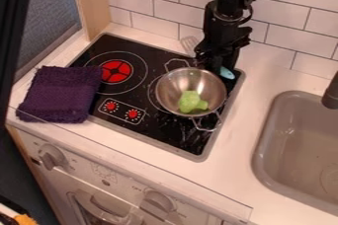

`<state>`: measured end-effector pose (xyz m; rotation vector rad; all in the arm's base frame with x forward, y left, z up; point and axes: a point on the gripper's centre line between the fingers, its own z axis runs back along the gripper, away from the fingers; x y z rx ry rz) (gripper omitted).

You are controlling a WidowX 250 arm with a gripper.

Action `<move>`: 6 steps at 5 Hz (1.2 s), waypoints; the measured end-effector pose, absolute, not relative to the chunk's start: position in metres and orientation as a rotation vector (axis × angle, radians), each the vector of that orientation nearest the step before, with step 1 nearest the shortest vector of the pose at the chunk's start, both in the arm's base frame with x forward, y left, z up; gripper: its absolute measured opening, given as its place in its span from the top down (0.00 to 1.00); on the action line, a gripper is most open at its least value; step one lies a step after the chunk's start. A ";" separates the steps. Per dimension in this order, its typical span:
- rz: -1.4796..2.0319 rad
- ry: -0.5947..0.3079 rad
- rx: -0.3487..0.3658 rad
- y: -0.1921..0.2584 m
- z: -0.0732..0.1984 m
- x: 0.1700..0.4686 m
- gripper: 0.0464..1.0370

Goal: Move the blue spatula on the left burner

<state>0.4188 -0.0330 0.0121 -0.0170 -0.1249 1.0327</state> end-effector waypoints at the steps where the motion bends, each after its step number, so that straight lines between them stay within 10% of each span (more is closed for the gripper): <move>1: 1.043 -0.139 -0.074 -0.038 0.019 0.419 0.70; 6: 1.159 -0.269 -0.076 0.047 0.114 0.381 0.70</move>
